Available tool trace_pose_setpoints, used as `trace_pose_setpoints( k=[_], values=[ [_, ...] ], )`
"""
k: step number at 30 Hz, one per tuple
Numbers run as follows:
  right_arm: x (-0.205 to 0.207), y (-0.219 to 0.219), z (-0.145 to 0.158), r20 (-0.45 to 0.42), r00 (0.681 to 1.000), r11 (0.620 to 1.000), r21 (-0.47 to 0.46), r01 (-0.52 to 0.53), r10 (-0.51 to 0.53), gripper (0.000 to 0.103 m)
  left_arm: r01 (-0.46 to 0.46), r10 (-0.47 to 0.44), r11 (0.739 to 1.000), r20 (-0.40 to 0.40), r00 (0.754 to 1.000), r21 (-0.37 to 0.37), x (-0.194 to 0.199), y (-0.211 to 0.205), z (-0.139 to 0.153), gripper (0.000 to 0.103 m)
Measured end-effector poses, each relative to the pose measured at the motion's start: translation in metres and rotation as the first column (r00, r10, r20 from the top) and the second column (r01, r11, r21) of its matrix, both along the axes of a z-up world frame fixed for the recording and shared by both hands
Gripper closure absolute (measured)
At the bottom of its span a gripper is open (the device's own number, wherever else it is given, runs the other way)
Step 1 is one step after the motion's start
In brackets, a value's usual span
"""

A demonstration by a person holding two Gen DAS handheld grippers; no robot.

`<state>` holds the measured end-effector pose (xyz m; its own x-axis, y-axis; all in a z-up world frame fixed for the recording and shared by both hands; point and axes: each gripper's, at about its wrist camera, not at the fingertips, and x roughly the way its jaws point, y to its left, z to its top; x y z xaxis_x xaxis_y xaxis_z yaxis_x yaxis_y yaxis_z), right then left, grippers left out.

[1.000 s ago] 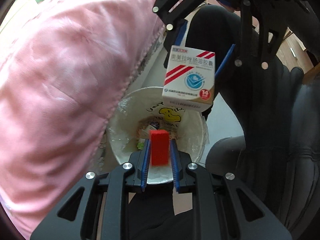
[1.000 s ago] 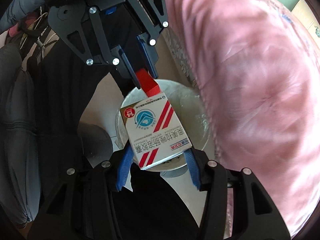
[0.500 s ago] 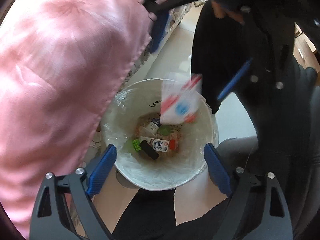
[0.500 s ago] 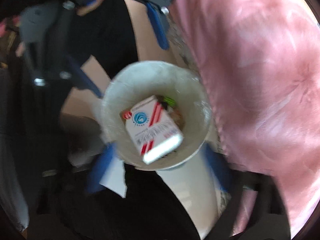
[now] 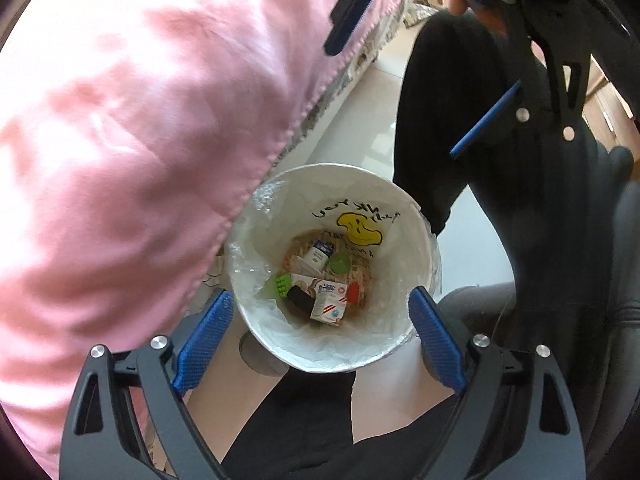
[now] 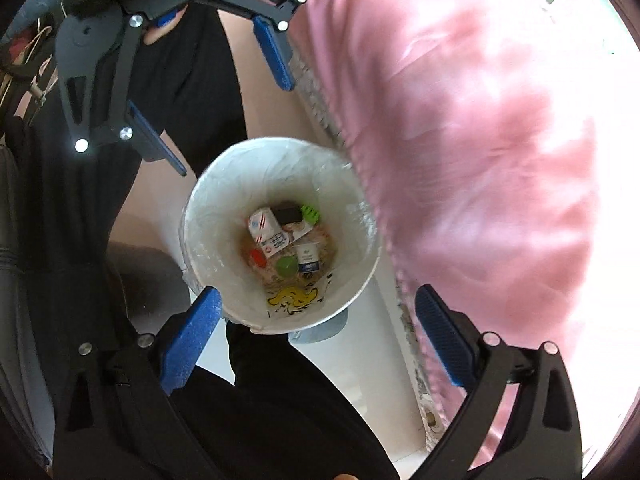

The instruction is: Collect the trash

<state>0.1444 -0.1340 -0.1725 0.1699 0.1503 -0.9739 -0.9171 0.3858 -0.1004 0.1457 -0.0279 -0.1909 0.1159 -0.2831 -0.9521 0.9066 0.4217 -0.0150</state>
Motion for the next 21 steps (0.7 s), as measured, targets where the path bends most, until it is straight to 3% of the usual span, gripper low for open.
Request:
trace_pose_setpoints(
  k=[11, 18, 21],
  values=[
    [0.005, -0.022, 0.038, 0.084, 0.992, 0.993, 0.069, 0.091, -0.097, 0.008, -0.148, 0.152, 0.987, 0.067, 0.986, -0.066, 0.018, 0.011, 0.037, 0.011],
    [0.014, -0.031, 0.065, 0.138, 0.982, 0.988, 0.096, 0.120, -0.132, 0.008, -0.281, 0.294, 0.953, 0.116, 0.949, -0.113, 0.045, 0.026, 0.067, 0.011],
    [0.017, -0.027, 0.074, 0.170, 0.972, 0.983, 0.116, 0.144, -0.162, 0.008, -0.354, 0.366, 0.930, 0.150, 0.918, -0.104, 0.054, 0.029, 0.075, 0.011]
  ],
)
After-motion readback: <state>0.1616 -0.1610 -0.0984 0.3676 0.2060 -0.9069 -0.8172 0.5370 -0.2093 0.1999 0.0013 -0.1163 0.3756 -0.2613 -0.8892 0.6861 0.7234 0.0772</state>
